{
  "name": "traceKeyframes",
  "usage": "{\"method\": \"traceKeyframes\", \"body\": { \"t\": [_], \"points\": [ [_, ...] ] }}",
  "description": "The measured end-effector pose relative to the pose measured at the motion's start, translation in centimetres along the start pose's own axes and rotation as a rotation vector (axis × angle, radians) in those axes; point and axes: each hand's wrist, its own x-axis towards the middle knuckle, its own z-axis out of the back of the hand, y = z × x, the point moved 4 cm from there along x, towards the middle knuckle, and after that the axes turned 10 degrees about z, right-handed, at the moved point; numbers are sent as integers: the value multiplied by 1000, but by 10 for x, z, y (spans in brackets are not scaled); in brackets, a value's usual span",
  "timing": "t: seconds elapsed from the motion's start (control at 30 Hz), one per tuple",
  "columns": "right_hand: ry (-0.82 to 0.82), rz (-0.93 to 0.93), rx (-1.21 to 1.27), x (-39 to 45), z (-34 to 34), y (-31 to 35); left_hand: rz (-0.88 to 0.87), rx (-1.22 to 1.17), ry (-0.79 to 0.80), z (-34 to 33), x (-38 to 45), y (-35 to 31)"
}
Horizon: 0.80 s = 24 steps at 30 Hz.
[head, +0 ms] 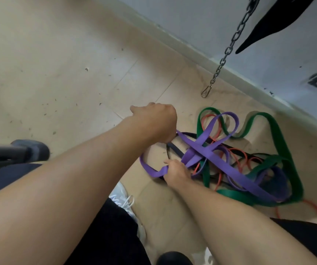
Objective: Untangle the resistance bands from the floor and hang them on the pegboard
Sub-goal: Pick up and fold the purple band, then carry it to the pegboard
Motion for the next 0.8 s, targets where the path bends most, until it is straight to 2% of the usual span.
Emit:
{"method": "traceKeyframes", "body": {
  "t": [0.17, 0.3, 0.5, 0.63, 0.67, 0.73, 0.8],
  "points": [
    [2, -19, -151, 4, -2, 1, -32, 51, -25, -1, -11, 5],
    [-133, 22, -155, -21, 14, 6, -85, -29, -133, 13, -21, 9],
    [-415, 61, 265, -81, 95, 4, -100, -95, -158, 21, -56, -1],
    [-682, 102, 378, -142, 160, 14, -143, -119, -98, 17, -75, -2],
    [-745, 122, 406, -158, 175, 19, -160, -187, -112, 19, -79, 0],
    [-848, 199, 437, -192, 205, 32, -232, -482, -111, 29, -91, 3],
    [-906, 310, 412, -227, 235, 51, -407, -788, -118, 39, -114, 3]
  ]
}}
